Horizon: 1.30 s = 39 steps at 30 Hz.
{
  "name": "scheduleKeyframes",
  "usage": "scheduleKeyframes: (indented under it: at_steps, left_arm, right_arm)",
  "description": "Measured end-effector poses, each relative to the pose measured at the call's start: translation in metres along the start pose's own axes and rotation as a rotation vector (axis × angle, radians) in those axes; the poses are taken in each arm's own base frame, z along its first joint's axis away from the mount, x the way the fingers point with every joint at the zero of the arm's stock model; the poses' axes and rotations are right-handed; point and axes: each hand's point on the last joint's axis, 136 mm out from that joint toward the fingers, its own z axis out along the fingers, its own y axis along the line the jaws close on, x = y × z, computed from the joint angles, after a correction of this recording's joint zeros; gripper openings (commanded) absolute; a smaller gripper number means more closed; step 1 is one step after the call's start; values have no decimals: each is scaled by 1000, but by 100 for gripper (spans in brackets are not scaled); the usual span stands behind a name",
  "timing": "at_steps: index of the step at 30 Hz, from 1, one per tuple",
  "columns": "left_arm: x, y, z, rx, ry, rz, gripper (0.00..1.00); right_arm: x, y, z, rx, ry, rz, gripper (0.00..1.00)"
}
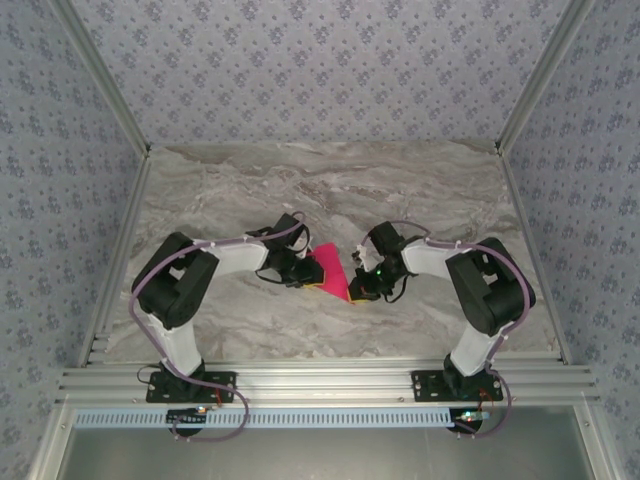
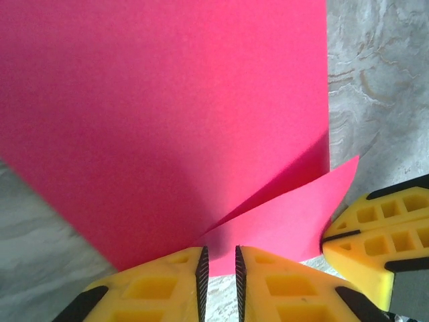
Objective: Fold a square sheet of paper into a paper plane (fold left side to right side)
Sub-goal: Third fold the triangle at the center of the table.
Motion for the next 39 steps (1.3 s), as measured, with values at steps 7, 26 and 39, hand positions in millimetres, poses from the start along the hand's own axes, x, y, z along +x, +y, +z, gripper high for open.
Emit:
scheduleKeyframes:
  at_steps: [7,26,39]
  left_arm:
    - [15,-35,-15,40,-14,87,19]
    - [30,-53,25,38,56,122,17]
    - [28,-37,35,-26,47,127,15]
  right_arm:
    - [0,-1,0,8,5,5,2]
    - [0,-1,0,13,10,9,0]
    - [0,-2,0,29,16,11,0]
